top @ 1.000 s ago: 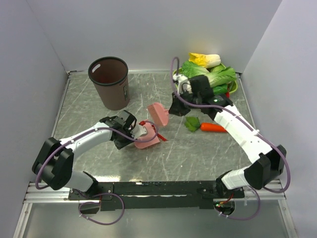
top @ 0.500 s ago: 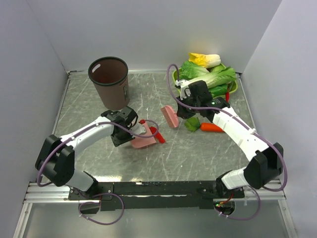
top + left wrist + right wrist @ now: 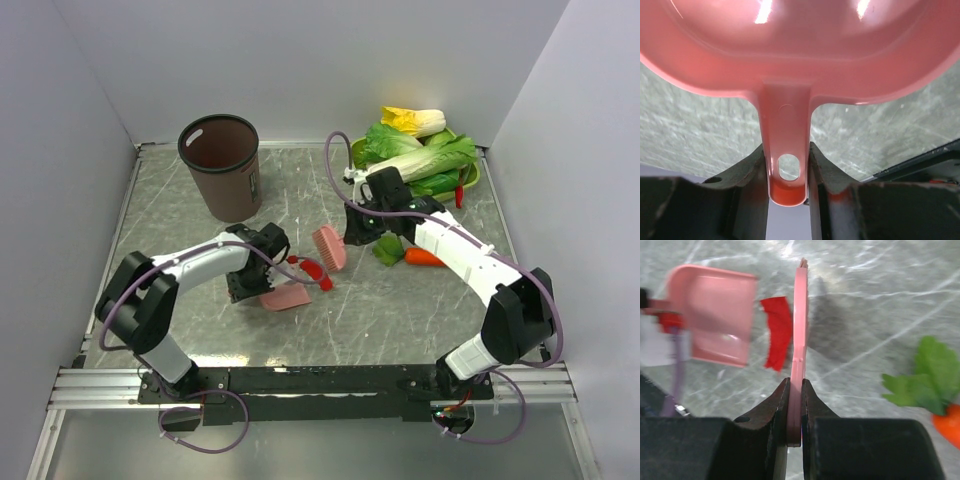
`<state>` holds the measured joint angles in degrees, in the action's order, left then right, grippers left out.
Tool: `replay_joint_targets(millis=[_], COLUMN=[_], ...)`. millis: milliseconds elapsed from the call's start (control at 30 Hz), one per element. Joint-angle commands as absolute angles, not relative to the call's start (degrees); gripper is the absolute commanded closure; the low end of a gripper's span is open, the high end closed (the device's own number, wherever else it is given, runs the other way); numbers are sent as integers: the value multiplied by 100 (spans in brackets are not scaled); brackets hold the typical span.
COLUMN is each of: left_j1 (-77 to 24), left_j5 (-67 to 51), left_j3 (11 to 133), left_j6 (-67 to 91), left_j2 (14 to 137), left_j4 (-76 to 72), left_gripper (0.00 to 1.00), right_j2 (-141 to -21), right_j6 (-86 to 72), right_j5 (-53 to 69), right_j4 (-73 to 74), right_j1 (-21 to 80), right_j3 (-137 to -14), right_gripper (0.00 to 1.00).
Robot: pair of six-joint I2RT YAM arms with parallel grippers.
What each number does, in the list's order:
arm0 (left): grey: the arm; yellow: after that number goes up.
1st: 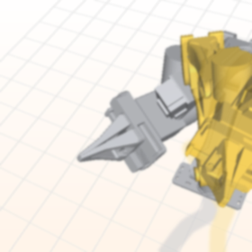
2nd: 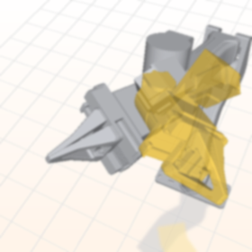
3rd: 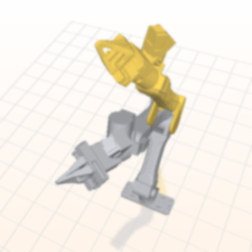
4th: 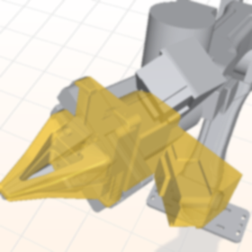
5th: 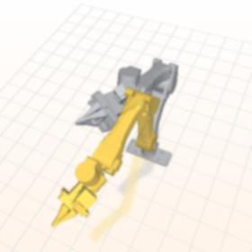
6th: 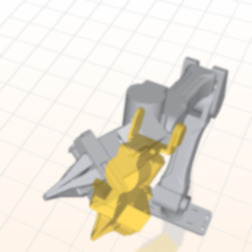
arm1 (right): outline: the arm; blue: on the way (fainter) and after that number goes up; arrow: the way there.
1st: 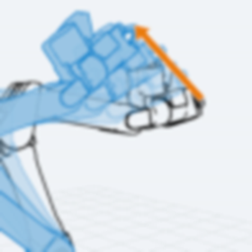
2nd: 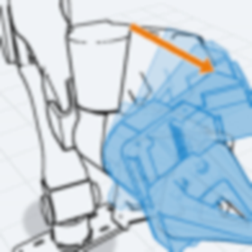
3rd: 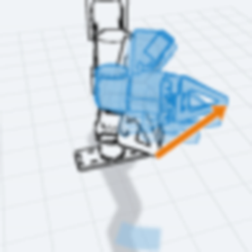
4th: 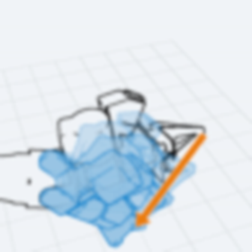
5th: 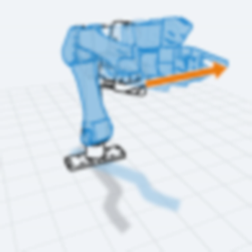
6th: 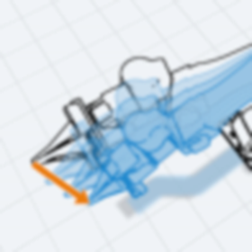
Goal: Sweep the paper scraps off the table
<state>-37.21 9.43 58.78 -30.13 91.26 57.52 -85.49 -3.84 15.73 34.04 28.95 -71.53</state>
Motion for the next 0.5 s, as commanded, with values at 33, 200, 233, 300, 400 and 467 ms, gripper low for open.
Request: replay_joint_targets(millis=[33,200,233,300,400,467], left_j1=[-3990,-4025,-4025,-4025,-4008,-4008], left_j5=[1090,862,853,757,660,607], left_j3=[6336,6530,6513,6434,6250,6083], left_j6=[-2742,-2558,-2549,-2523,-2400,-2338], left_j2=[9500,9703,9694,9598,9387,9212], left_j4=[5529,5300,5178,5063,4729,4475], left_gripper=[99,99,99,99,99,99], right_j2=[-8701,-8754,-8702,-8596,-8350,-8139], right_j6=[-1107,-1072,-1124,-977,-600,-440], right_j5=[3036,3505,3603,3516,3375,3375], right_j4=[2918,3102,3155,3251,3532,3743], right_j1=[3015,2910,2831,2725,2655,2619], right_j3=[-7189,-7637,-7655,-7708,-7804,-7840], right_gripper=[100,100,100,100,100,100])
